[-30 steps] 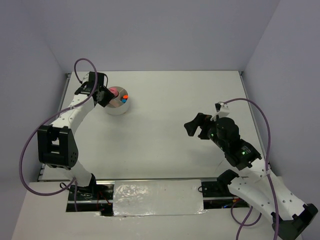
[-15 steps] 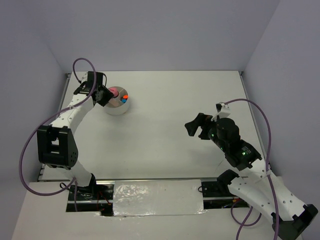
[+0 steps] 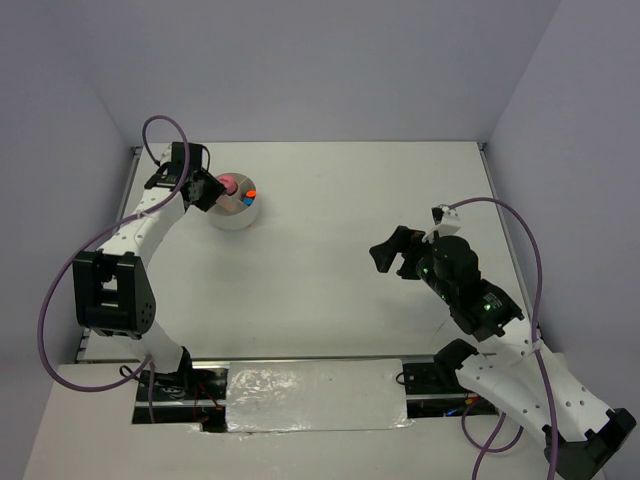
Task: Sort the stationery into containers
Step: Place the stapler in the storage box.
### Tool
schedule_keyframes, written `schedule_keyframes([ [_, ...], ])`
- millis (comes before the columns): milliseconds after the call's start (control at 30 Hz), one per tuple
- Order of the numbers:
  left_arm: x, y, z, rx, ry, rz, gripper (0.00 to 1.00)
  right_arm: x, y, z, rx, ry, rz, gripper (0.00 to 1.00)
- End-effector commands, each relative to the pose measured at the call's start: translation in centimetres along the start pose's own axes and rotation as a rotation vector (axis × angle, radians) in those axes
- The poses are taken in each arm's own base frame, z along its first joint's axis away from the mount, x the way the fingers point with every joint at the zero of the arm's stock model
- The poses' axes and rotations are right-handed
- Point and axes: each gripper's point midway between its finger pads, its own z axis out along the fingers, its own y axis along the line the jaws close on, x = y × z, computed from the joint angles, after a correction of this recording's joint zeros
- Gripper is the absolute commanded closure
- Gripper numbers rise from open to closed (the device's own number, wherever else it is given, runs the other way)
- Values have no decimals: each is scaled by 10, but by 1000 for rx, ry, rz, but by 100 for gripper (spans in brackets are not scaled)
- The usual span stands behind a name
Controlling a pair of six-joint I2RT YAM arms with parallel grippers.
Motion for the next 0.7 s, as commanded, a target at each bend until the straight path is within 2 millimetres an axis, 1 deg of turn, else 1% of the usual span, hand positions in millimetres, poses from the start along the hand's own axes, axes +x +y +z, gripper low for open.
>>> schedule_keyframes([
  [0,-13,-14,-2,47,-34,-16,100,-5,1,-2,-1,-24,7,0],
  [367,-9,-10,-3,50,-26,-25,100,-3,0,-2,-3,-23,15,0],
  [667,-12,-12,-6,58,-32,-26,100,-3,1,-2,-6,-25,19,0],
])
